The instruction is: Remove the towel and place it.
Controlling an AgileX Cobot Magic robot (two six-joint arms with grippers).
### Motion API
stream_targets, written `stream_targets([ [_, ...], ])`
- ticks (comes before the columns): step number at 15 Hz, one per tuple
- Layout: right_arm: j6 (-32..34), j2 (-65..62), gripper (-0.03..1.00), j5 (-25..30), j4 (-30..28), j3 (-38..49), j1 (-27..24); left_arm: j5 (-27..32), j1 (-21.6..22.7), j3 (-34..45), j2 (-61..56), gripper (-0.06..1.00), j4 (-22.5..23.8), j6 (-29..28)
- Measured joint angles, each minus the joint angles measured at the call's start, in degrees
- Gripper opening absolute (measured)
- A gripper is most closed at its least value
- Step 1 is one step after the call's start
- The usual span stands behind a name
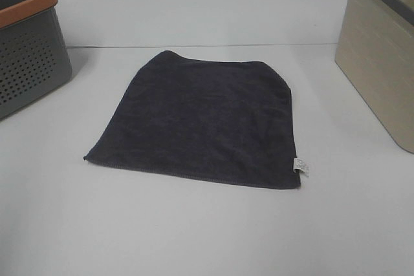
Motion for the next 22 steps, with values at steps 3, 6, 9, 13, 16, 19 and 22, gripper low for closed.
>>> stream_targets([
  [3,0.06,-11.29,0.88,-2.52,0.0,7.51,0.0,0.17,0.0,5.84,-11.97,0.76,-0.23,0.0],
  [6,0.11,-18.85,0.88,-5.84,1.6,13.35,0.0,0.06,0.0,9.0,-19.94,0.76,-0.23,0.0],
  [9,0.11,-26.99,0.87,-6.82,3.32,17.65,0.0,-0.11,0.0,9.28,-29.22,0.76,-0.23,0.0],
  [13,0.11,-33.92,0.86,-7.05,3.32,17.65,0.0,-2.98,0.0,10.54,-30.14,0.76,-0.23,0.0],
  [16,0.11,-39.08,0.85,-7.05,3.61,17.7,0.0,-4.47,0.0,11.29,-30.14,0.76,-0.63,0.8],
  [19,0.11,-43.14,0.84,-7.05,3.78,17.7,0.0,-4.58,0.0,11.29,-30.14,0.76,-0.86,1.15],
  [22,0.52,-43.14,0.84,-7.05,3.78,17.7,0.4,-4.7,0.0,11.29,-30.14,0.76,-1.83,2.69],
])
